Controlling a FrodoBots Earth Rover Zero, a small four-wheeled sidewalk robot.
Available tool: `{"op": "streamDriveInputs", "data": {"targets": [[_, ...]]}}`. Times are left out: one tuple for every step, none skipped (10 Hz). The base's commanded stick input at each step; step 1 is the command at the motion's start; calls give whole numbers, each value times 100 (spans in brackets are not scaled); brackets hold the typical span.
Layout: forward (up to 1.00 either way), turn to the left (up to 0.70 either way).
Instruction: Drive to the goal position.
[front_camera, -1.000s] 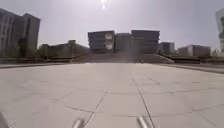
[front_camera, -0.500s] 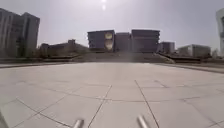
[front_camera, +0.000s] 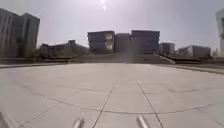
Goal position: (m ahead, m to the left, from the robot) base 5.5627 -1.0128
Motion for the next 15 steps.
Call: {"op": "streamDriveInputs", "data": {"targets": [[70,1],[70,1],[70,1],[70,1],[70,1],[70,1],[70,1],[70,1],[70,1],[70,1],[70,1],[70,1],[70,1],[70,1],[70,1]]}}
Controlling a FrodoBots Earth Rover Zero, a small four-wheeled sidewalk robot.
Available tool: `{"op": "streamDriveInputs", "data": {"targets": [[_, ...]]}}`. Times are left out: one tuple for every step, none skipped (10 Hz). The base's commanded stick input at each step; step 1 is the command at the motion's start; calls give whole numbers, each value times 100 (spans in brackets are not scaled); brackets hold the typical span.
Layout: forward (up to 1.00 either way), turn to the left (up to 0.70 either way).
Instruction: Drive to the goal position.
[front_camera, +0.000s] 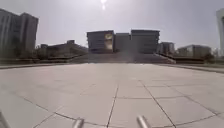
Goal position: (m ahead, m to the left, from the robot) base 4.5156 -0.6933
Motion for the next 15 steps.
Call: {"op": "streamDriveInputs", "data": {"targets": [[70,1],[70,1],[70,1],[70,1],[70,1],[70,1],[70,1],[70,1],[70,1],[70,1],[70,1],[70,1],[70,1],[70,1],[70,1]]}}
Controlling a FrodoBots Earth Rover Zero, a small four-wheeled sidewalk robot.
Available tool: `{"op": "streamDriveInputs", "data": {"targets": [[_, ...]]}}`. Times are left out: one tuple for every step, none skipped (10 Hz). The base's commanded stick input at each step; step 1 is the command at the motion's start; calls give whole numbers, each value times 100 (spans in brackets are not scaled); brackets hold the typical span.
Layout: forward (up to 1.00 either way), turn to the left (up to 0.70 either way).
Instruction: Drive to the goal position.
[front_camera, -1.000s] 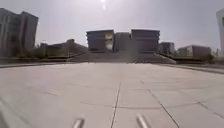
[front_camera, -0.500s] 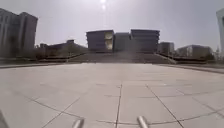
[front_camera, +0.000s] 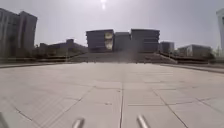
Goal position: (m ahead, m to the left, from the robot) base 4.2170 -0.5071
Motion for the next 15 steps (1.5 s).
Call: {"op": "streamDriveInputs", "data": {"targets": [[70,1],[70,1],[70,1],[70,1],[70,1],[70,1],[70,1],[70,1],[70,1],[70,1],[70,1],[70,1],[70,1],[70,1],[70,1]]}}
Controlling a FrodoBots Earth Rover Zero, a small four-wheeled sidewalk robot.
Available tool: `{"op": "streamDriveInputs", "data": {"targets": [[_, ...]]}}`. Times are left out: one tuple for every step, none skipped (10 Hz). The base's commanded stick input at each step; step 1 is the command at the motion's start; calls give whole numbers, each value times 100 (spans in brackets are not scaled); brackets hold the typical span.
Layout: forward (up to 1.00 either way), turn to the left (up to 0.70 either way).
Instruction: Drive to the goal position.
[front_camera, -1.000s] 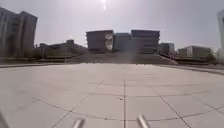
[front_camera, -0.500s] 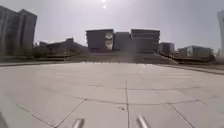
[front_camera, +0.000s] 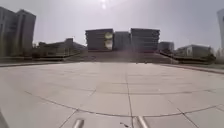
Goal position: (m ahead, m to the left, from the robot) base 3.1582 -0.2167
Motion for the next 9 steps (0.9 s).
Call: {"op": "streamDriveInputs", "data": {"targets": [[70,1],[70,1],[70,1],[70,1],[70,1],[70,1],[70,1],[70,1],[70,1]]}}
